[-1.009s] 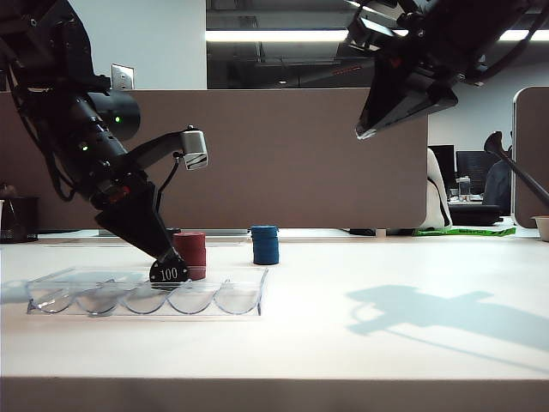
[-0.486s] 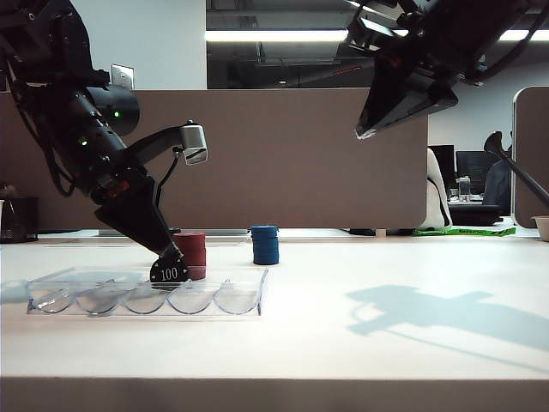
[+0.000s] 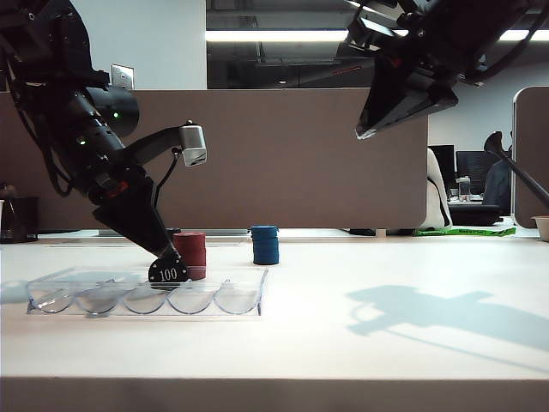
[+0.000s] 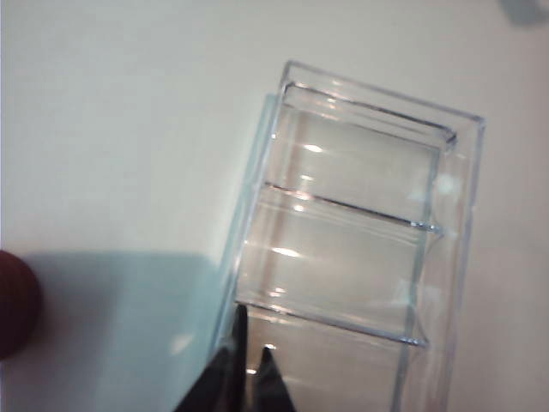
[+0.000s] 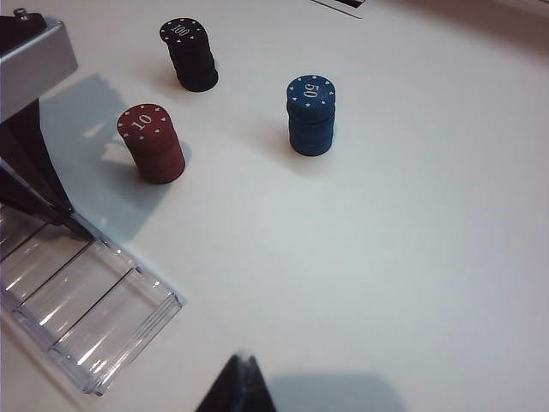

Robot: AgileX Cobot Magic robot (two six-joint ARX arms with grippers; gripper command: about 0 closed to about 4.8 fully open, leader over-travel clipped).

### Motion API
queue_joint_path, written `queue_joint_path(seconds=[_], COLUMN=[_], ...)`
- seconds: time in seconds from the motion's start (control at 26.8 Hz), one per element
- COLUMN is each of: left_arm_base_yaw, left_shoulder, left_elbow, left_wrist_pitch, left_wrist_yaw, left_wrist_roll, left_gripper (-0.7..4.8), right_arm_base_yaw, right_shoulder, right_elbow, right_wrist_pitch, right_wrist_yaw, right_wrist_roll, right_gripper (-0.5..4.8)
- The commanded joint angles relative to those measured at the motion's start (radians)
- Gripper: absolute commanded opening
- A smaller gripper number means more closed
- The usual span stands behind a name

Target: Pick up the chip in the box and place it on the pile of chips with the same color.

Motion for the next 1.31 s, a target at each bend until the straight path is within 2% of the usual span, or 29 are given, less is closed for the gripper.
queue_joint_path(seconds=[0.04,0.52,0.67,0.86,0.97,1.01,1.08,1.23,1.27,1.31], left_arm_base_yaw=[0.001,0.000,0.001,0.001,0.002,0.012,0.021,0.066,0.081,0.105], left_shoulder=[-0.005,-0.011,-0.048,-0.108,-0.142,-0.159,-0.168,-0.168,-0.167,-0.168], left_elbow=[0.003,0.005,0.010,0.010,0.010,0.010,0.010,0.010,0.010,0.010], left_wrist_pitch=[-0.004,-0.025,-0.024,0.007,0.053,0.100,0.162,0.298,0.345,0.426], left_wrist_yaw=[0.005,0.012,0.058,0.058,0.057,0.058,0.062,0.148,0.175,0.204], left_wrist_roll=[-0.002,-0.006,-0.029,-0.067,-0.133,-0.204,-0.296,-0.497,-0.560,-0.664], left_gripper=[0.13,-0.05,-0.05,-0.05,-0.05,-0.05,-0.06,-0.05,-0.06,-0.05], right_arm_base_yaw=[0.000,0.000,0.000,0.000,0.000,0.000,0.000,0.000,0.000,0.000], right_shoulder=[-0.003,-0.003,-0.003,-0.003,-0.003,-0.003,-0.003,-0.003,-0.003,-0.003], right_elbow=[0.002,0.002,0.002,0.002,0.002,0.002,0.002,0.002,0.002,0.002], right_wrist_pitch=[0.006,0.002,0.002,0.002,0.002,0.002,0.002,0.002,0.002,0.002], right_wrist_yaw=[-0.001,-0.001,-0.001,-0.001,-0.001,-0.001,-0.001,-0.001,-0.001,-0.001], right_wrist_roll=[-0.002,-0.003,-0.003,-0.002,-0.002,-0.002,-0.002,-0.002,-0.002,-0.003], right_gripper=[-0.06,-0.06,-0.06,-0.06,-0.06,-0.06,-0.06,-0.06,-0.06,-0.06])
